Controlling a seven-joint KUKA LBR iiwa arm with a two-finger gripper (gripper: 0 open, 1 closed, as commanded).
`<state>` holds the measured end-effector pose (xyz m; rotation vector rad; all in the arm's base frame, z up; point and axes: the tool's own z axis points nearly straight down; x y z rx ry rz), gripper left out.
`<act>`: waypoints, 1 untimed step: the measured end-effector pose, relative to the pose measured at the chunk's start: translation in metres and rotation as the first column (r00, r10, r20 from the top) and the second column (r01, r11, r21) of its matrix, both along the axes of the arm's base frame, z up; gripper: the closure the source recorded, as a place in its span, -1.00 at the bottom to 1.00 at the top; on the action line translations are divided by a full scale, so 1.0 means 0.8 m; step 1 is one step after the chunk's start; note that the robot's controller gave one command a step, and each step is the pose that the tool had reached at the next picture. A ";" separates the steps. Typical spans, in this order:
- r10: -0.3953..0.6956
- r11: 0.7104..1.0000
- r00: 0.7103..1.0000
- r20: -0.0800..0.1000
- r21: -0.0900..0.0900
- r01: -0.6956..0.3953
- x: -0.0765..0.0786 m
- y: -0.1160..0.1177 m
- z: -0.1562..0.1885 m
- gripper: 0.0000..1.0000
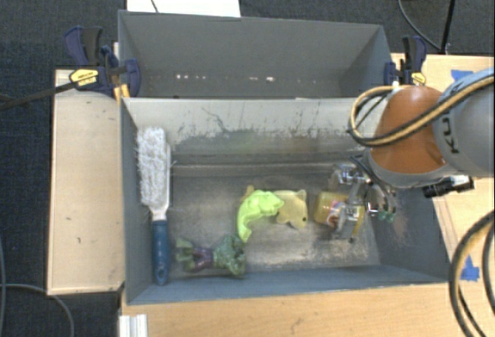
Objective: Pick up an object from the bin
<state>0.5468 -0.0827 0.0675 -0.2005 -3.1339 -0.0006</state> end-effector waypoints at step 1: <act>-0.228 0.974 0.974 0.002 0.000 0.228 -0.042 0.014 0.003 1.00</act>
Offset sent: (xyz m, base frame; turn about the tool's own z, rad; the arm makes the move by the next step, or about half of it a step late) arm 0.0000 0.0000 0.0000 0.0000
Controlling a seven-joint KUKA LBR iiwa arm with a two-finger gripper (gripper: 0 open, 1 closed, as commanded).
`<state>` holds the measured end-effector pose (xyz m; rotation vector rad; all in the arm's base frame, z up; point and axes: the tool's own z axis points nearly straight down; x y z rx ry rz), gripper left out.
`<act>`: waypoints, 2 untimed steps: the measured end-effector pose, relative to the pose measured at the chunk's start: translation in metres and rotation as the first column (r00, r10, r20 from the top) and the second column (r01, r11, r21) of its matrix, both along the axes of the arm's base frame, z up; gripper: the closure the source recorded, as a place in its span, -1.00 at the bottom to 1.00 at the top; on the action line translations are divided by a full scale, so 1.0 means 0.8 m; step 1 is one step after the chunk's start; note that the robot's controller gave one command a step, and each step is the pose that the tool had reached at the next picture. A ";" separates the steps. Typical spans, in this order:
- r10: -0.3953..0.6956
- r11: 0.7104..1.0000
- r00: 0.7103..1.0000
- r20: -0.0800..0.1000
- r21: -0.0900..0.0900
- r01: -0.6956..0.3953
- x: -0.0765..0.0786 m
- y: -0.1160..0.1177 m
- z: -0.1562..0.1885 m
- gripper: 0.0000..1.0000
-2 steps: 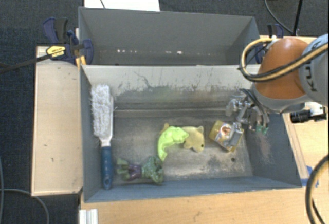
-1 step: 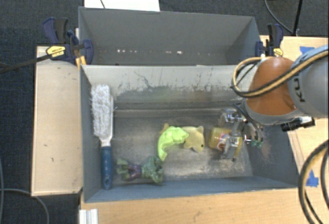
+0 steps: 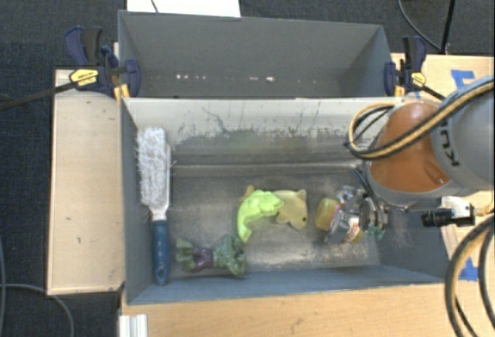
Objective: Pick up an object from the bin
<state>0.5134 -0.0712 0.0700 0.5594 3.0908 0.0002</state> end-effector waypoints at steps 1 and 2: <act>0.000 1.000 1.000 0.000 0.000 0.000 0.000 0.000 0.000 1.00; 0.000 1.000 1.000 -0.004 0.001 0.000 -0.002 0.000 0.005 1.00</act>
Offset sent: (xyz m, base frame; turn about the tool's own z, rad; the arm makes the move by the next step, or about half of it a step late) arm 0.0001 0.0000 0.0881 0.0000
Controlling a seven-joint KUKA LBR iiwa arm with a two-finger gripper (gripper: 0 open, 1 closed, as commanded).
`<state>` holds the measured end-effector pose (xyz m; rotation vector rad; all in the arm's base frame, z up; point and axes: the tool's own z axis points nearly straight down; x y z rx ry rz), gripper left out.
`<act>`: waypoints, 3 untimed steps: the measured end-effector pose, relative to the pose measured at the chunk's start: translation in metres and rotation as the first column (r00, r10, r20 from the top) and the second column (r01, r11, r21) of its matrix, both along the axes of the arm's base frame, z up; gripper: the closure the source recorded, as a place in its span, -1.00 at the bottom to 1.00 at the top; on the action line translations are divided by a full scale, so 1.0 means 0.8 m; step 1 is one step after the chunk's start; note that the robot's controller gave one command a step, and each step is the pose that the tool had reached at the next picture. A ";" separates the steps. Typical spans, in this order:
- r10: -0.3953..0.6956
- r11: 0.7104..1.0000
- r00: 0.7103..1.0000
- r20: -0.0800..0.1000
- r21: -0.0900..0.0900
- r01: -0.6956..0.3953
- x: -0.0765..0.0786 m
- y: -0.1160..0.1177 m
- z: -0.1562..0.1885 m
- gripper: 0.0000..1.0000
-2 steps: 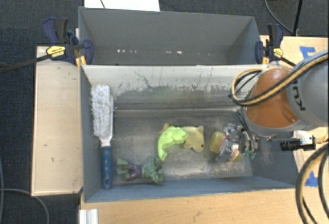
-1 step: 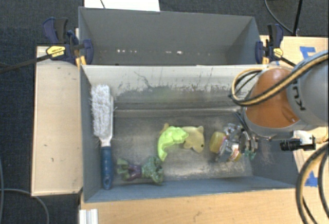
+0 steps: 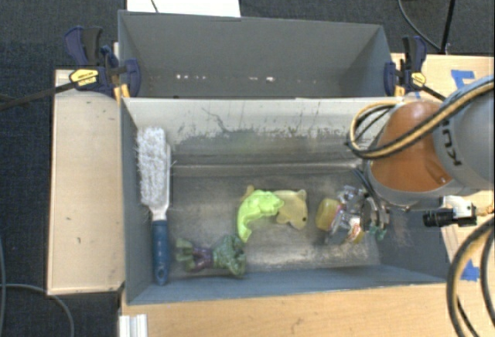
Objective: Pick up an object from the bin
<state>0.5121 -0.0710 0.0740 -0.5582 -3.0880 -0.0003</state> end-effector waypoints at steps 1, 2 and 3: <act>0.001 1.000 1.000 -0.007 0.001 -0.001 -0.002 0.000 0.027 1.00; 0.002 1.000 1.000 0.000 0.000 -0.002 0.000 0.000 0.056 1.00; 0.004 1.000 1.000 0.009 -0.001 -0.004 0.001 0.000 0.076 1.00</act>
Offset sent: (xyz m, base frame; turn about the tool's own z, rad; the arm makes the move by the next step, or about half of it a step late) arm 0.0001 0.0001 0.0333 0.0000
